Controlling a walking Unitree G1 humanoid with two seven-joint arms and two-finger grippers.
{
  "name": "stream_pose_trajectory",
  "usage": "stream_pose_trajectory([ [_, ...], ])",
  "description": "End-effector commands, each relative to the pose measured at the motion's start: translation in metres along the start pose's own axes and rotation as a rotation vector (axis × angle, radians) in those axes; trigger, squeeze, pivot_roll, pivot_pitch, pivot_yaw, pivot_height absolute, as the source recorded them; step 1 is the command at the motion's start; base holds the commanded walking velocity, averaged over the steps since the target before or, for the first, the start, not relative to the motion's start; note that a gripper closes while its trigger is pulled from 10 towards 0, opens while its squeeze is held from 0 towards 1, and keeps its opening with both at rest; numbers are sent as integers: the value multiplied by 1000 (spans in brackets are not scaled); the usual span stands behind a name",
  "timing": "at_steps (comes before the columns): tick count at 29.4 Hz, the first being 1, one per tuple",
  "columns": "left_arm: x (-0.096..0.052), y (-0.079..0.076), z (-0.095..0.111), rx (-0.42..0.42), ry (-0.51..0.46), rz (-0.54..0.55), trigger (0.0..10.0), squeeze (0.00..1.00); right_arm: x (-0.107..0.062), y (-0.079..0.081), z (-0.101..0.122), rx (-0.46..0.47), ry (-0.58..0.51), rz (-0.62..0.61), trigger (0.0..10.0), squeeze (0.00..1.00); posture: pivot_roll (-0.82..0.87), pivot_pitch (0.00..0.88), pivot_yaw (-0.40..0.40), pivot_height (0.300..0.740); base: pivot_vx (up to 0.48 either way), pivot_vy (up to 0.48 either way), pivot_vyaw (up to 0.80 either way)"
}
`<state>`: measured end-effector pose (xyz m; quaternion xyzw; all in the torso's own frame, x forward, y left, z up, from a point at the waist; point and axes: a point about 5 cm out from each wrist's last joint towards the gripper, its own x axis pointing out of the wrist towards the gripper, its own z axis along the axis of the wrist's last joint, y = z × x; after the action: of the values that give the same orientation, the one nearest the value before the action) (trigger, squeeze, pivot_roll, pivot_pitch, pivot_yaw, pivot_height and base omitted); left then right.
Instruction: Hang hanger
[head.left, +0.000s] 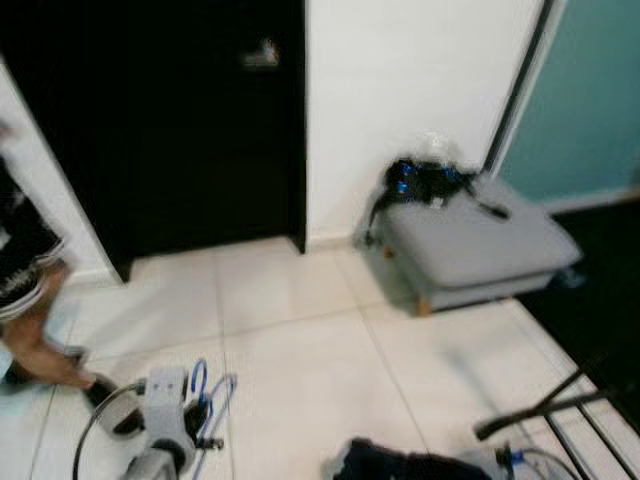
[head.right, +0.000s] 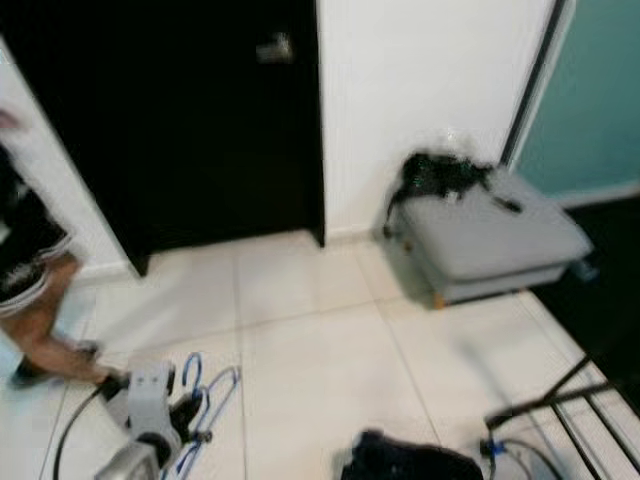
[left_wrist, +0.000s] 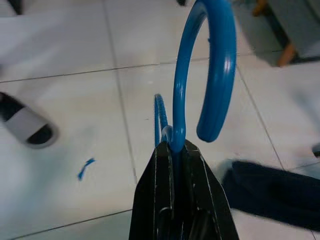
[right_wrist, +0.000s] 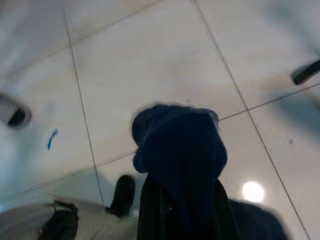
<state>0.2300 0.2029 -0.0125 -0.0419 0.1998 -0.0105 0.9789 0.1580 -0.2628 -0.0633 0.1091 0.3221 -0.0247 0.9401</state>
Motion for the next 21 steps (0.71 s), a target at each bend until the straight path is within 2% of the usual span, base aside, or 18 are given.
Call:
stream_pose_trajectory([
  [1,-4,1,-11,-12,36,1,10000,0,-1,-3,1,4,-3,-12,10000,0,64,57,-21,740,0,0,731],
  [11,-2,-3,-9,4,39,-25,10000,0,-2,-7,4,3,-12,-13,10000,0,63,59,-16,740,0,0,730],
  [21,-2,3,-13,2,50,-23,10000,0,-4,-12,5,7,-10,-17,10000,0,63,65,-15,740,0,0,728],
])
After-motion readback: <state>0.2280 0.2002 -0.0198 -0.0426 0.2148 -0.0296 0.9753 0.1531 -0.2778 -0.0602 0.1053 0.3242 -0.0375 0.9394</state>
